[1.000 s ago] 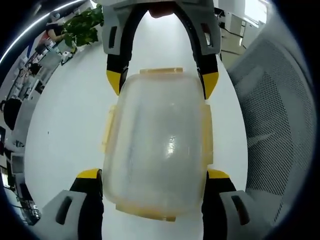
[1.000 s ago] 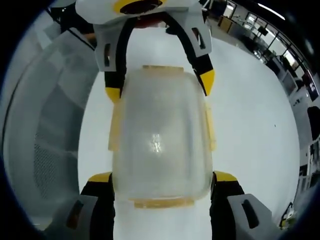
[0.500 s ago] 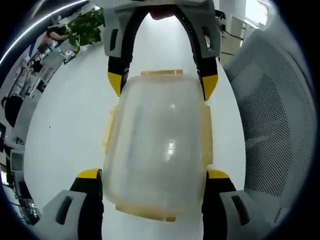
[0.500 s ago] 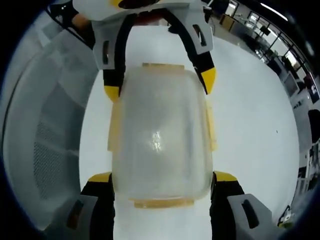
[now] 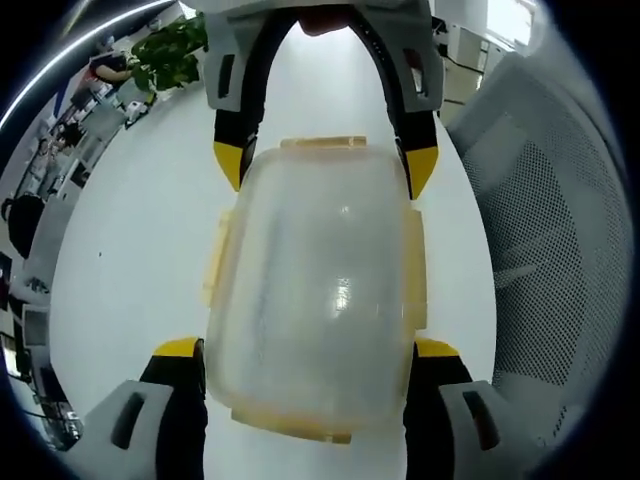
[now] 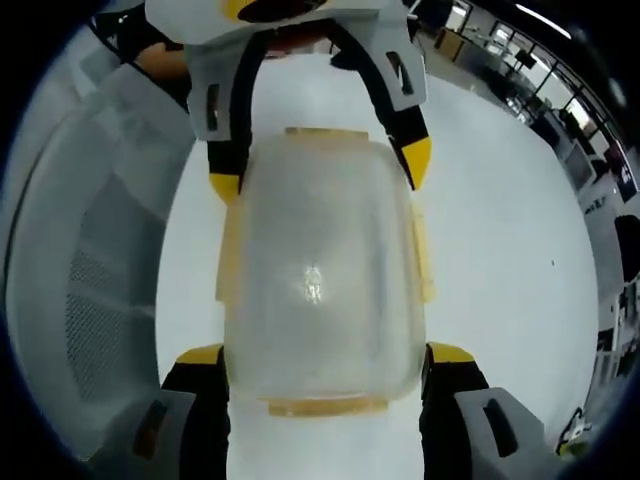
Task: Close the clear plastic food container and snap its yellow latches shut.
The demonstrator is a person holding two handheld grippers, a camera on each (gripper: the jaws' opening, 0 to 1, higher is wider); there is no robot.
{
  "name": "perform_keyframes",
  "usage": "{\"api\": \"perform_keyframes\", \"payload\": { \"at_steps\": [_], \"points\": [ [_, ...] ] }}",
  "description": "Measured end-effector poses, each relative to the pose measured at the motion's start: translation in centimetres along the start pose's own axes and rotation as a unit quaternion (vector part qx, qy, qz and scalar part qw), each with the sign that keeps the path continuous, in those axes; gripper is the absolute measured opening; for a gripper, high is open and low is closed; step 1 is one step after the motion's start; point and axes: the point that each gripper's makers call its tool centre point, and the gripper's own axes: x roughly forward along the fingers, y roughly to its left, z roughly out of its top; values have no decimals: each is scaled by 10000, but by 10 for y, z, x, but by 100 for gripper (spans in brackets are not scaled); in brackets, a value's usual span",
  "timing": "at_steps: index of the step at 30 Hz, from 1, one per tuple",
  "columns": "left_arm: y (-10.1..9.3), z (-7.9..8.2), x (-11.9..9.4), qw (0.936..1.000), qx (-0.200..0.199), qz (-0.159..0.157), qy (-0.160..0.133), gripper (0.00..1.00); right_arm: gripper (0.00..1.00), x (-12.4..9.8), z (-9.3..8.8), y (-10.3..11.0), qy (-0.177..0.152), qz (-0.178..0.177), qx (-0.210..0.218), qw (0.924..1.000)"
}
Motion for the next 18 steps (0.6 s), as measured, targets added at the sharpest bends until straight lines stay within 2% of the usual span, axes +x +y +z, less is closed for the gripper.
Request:
{"api": "perform_keyframes", "payload": {
  "at_steps": [18],
  "points": [
    [26,3,8,9999,143,-54,80,82,79,1,-3,-26,-133,-58,120,9998]
  ]
}}
